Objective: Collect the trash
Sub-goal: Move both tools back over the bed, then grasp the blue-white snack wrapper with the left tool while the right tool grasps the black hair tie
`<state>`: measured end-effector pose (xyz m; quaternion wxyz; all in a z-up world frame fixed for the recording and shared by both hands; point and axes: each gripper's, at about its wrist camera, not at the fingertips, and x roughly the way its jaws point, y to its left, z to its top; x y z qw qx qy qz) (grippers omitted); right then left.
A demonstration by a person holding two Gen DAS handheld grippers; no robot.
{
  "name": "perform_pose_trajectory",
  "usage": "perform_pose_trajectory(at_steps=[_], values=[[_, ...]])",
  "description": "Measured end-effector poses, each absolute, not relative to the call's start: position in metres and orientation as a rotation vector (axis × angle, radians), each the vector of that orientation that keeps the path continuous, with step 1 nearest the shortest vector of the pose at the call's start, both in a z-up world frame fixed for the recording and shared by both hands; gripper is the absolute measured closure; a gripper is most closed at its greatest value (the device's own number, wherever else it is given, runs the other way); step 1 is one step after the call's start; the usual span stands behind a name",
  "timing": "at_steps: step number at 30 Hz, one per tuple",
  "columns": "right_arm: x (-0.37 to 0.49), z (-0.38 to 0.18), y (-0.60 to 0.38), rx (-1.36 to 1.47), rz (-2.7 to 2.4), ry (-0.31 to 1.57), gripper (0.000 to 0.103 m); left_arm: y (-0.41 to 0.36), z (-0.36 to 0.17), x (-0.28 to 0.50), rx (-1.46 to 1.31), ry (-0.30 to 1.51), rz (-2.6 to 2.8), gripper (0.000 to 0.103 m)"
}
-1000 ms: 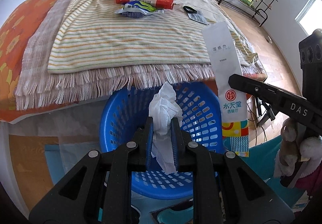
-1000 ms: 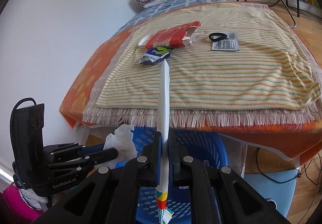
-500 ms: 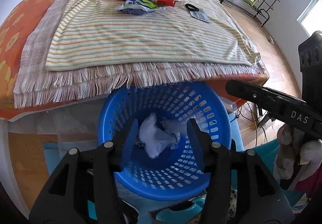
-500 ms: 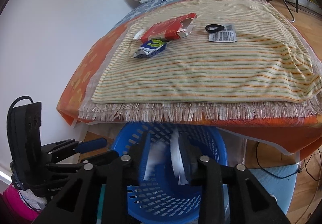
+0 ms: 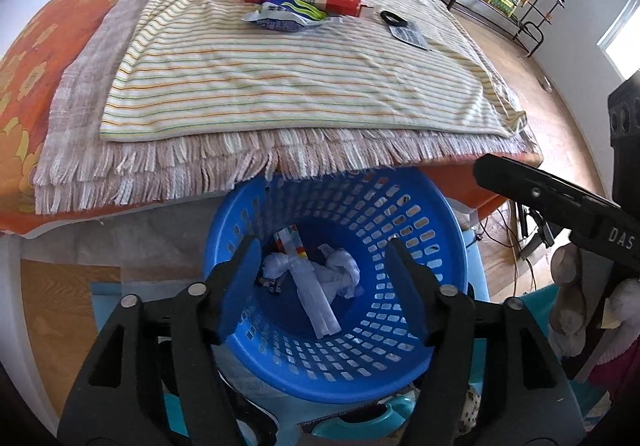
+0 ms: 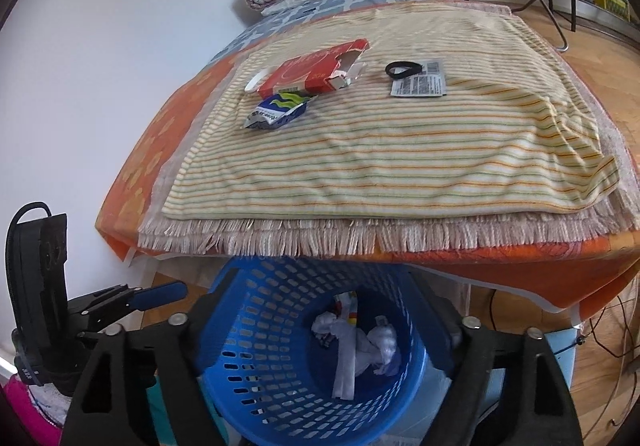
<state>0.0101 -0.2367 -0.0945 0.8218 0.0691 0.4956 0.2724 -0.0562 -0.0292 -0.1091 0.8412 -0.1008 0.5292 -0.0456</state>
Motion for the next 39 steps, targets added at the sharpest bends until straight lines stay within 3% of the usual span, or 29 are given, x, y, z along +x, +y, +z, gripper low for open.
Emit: perform_pose_trajectory(at_steps=[16,27,29,33,39], values=[[0.029,-0.08,-0.237,0.062,0.508,1.009,0.0,-0.023,-0.095,-0.033,-0.198,1.085,-0.077,0.034],[0.071,-0.057,-0.246,0.028,0.489,0.95,0.0,-0.018,-0.068,0.008,-0.182,1.059,-0.092,0.034],[0.08,-0.05,-0.248,0.001,0.482,0.911,0.0,-0.018,-0.063,0.017,-0.16,1.048,-0.089,0.028],[0.104,-0.038,-0.25,-0.046,0.473,0.857,0.0,-0.013,-0.058,0.036,-0.155,1.04,-0.09,0.026],[0.148,-0.037,-0.247,-0.023,0.481,0.906,0.001,0.003,-0.057,0.071,-0.217,1.051,-0.068,0.026]])
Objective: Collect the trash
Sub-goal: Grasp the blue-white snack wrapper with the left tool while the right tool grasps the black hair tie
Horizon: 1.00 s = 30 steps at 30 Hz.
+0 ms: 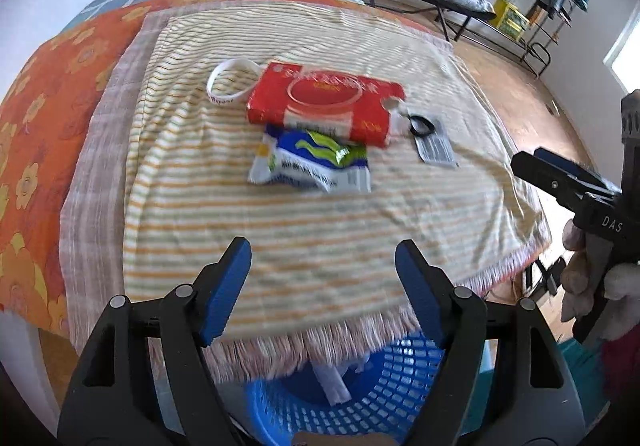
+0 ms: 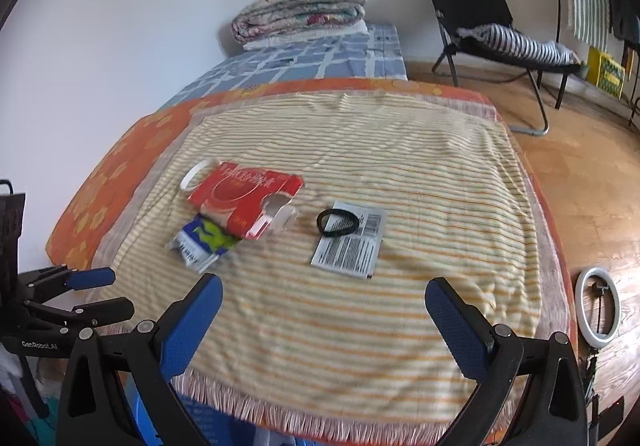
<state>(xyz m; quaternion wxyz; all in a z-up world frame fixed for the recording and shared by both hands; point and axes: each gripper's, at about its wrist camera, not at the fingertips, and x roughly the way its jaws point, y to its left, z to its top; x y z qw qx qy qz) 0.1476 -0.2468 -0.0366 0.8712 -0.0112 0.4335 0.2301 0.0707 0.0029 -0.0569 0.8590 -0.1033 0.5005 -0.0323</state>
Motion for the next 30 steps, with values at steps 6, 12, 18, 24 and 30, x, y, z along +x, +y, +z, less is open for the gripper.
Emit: perform_pose_trajectory(at_steps=[6,12,18,24,30], values=[[0.186,-0.049,-0.242,0.037,0.498,0.981,0.008,0.01,-0.059,0.102,-0.228,1.054,-0.05,0.026],[0.212,-0.065,-0.235,0.066,0.515,1.04,0.017,0.013,-0.07,0.134,-0.221,1.089,-0.052,0.026],[0.236,-0.077,-0.233,0.152,0.539,1.099,0.028,0.015,-0.086,0.162,-0.233,1.143,-0.045,0.026],[0.251,-0.09,-0.223,0.153,0.539,1.146,0.039,0.013,-0.102,0.174,-0.216,1.179,-0.035,0.026],[0.263,-0.106,-0.218,0.148,0.485,1.185,0.044,0.009,-0.113,0.177,-0.193,1.198,-0.026,0.026]])
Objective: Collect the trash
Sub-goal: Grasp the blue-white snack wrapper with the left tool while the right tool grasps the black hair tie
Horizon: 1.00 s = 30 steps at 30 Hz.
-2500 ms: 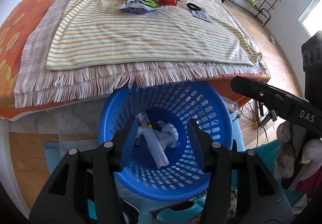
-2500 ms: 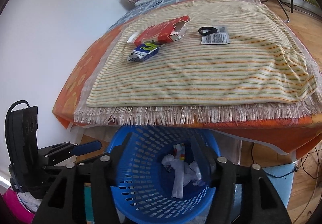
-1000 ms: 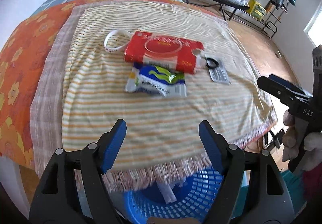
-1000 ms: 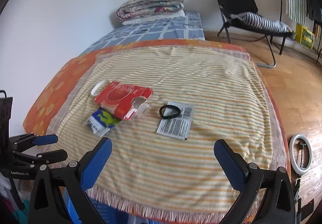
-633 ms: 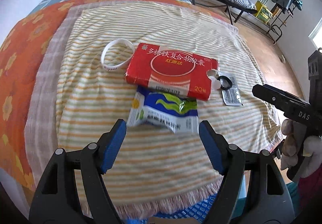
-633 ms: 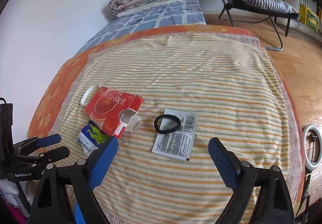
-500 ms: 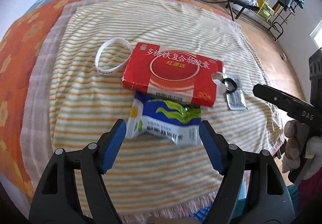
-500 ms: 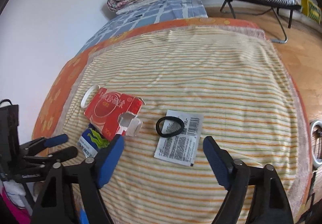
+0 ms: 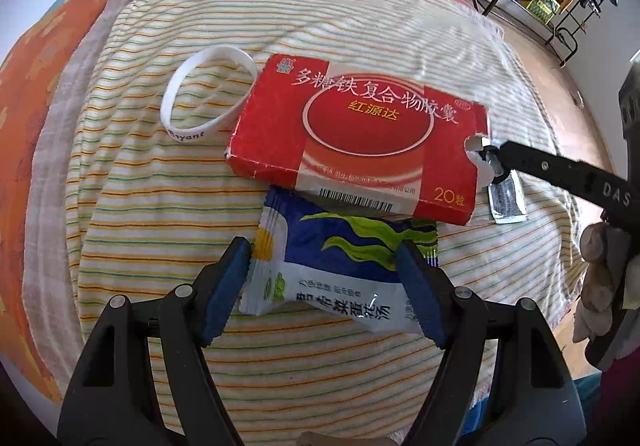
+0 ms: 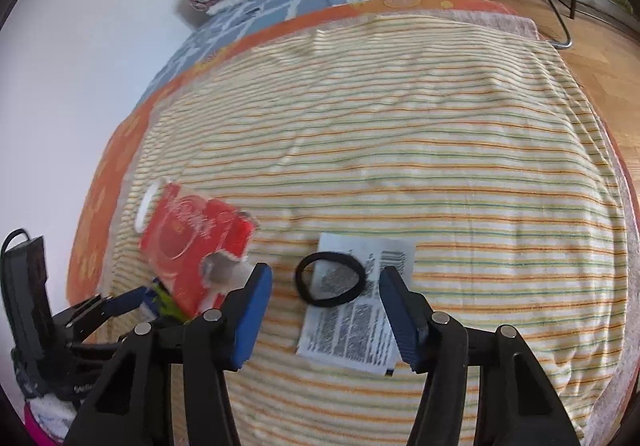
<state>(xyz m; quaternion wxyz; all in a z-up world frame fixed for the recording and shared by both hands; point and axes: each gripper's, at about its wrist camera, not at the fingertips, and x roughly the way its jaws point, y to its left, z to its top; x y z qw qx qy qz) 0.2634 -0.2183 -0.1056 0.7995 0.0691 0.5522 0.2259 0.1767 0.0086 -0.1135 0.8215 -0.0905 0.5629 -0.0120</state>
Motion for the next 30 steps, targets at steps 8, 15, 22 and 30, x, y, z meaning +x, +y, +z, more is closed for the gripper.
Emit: perform_pose_trajectory(at_steps=[8,15,22,30], values=[[0.264,-0.114,-0.2,0.03,0.463,1.174,0.052,-0.002,-0.114,0.179,-0.14,1.178,-0.014,0.033],[0.253,-0.112,-0.185,-0.112,0.461,1.129,0.083,-0.004,-0.108,0.177,-0.13,1.15,-0.027,0.051],[0.246,-0.103,-0.19,-0.1,0.477,1.091,0.092,-0.008,-0.101,0.167,-0.097,1.12,-0.051,0.064],[0.235,-0.088,-0.196,-0.077,0.504,1.062,0.092,-0.008,-0.092,0.157,-0.1,1.101,-0.066,0.072]])
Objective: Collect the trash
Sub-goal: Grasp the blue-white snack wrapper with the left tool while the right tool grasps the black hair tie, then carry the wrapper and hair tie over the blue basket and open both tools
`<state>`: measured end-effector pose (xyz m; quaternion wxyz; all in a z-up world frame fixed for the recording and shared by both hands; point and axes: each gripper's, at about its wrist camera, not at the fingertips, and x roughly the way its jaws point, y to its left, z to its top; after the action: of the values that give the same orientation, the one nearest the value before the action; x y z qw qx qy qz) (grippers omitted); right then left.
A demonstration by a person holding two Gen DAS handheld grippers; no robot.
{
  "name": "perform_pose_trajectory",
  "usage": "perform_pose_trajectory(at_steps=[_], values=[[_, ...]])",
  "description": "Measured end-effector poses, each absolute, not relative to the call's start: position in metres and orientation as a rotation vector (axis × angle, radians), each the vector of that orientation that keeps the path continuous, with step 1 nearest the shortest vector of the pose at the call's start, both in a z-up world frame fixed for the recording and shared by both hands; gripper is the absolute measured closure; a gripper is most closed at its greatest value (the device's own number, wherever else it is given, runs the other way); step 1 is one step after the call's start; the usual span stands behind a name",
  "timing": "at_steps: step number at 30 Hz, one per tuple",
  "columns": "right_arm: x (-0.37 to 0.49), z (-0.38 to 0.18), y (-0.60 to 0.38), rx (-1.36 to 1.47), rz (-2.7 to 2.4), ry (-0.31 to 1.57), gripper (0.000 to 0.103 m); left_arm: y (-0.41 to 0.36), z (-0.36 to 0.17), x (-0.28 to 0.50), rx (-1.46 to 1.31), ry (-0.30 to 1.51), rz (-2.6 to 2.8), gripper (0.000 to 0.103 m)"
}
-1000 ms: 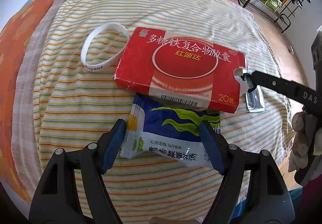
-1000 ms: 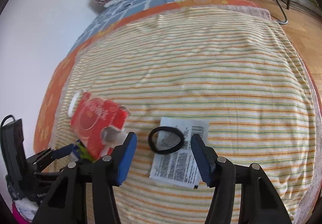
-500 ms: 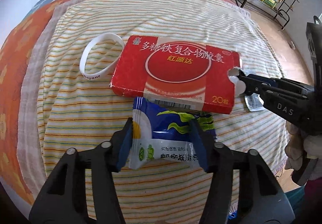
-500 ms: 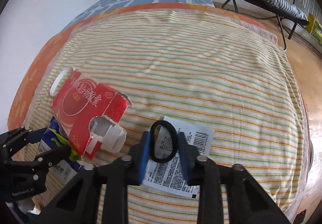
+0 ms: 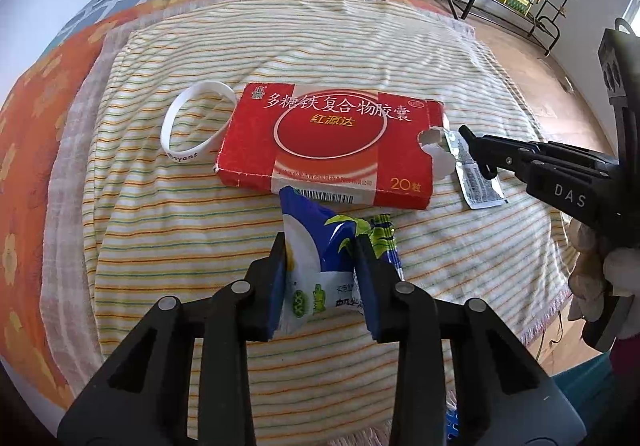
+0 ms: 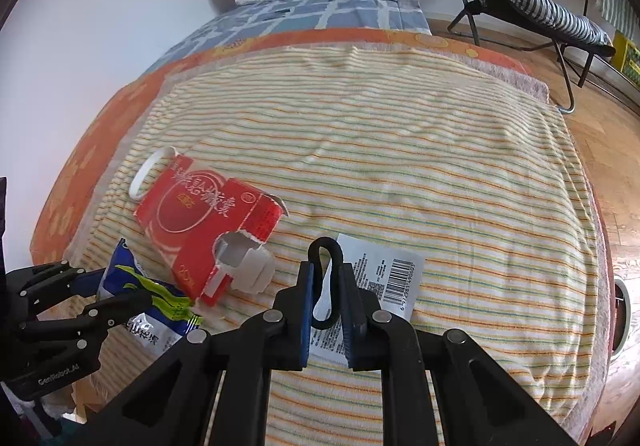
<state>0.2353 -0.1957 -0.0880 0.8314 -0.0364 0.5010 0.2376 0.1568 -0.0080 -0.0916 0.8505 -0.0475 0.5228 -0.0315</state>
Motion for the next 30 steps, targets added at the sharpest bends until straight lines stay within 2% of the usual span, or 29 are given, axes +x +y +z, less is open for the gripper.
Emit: perform_pose_trajectory(at_steps=[7,30], values=[[0.222,-0.076,-0.196,-0.083,0.523,1.027,0.092,-0.012,-0.079,0.144,-0.101,1.063,-0.075,0.081],[0.14,-0.044,-0.183,-0.113,0.657,0.953,0.092,0.005,-0.031,0.069,-0.131,0.954,-0.091,0.081]])
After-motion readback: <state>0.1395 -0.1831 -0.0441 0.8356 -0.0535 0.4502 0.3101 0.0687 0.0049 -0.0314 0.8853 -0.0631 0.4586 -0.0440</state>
